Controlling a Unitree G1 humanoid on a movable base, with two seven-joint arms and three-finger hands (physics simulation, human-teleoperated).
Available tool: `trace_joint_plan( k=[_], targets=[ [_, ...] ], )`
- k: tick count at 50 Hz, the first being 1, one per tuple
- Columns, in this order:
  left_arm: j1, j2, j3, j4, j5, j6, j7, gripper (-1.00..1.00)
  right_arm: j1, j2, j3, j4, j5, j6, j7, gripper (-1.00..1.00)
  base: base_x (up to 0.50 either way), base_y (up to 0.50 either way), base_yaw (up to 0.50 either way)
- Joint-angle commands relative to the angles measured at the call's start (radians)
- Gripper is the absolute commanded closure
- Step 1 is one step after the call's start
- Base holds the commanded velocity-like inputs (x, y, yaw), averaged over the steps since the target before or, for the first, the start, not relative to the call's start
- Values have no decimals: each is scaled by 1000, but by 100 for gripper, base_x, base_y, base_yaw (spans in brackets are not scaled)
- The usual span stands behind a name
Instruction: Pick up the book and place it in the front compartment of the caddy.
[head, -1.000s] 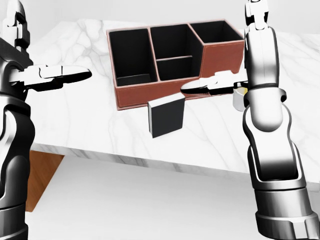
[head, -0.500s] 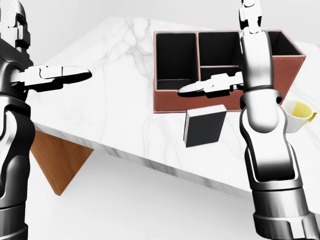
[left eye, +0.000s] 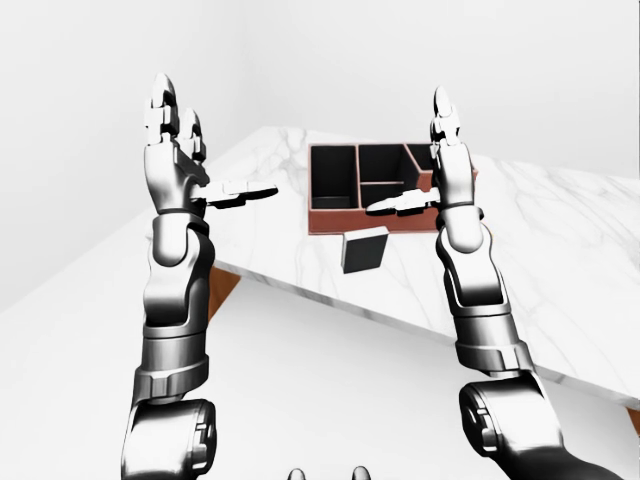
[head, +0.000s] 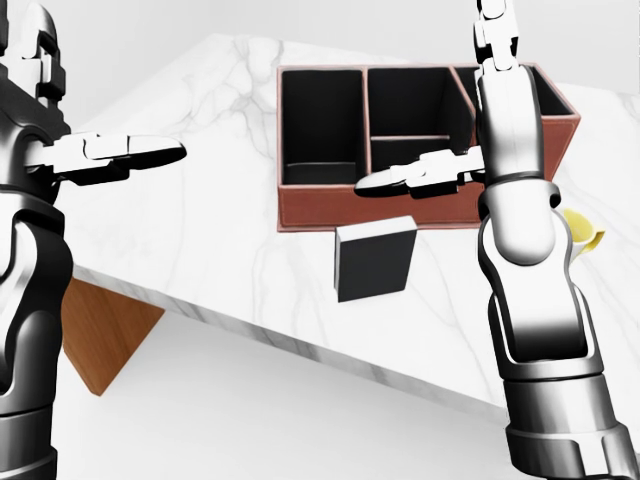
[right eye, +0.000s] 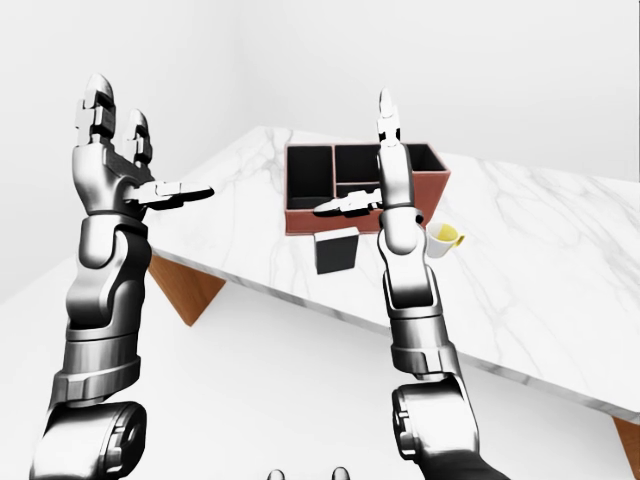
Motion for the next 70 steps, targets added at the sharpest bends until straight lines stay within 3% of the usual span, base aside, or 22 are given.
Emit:
trace_joint_plan(
  k=[1, 19, 70],
  targets=[
    [3, -2, -2, -7, 1, 0, -1, -100, 3, 0, 0, 0, -2, 0, 2, -100, 16, -22, 0],
    [4, -2, 0, -3, 1, 0, -3, -100, 11, 5, 5, -18, -15, 0, 5, -100, 18, -26, 0],
    [1, -2, -1, 12, 4, 0, -5, -100, 5, 8, 7, -2, -31, 0, 5, -100, 28, 12, 0]
  ],
)
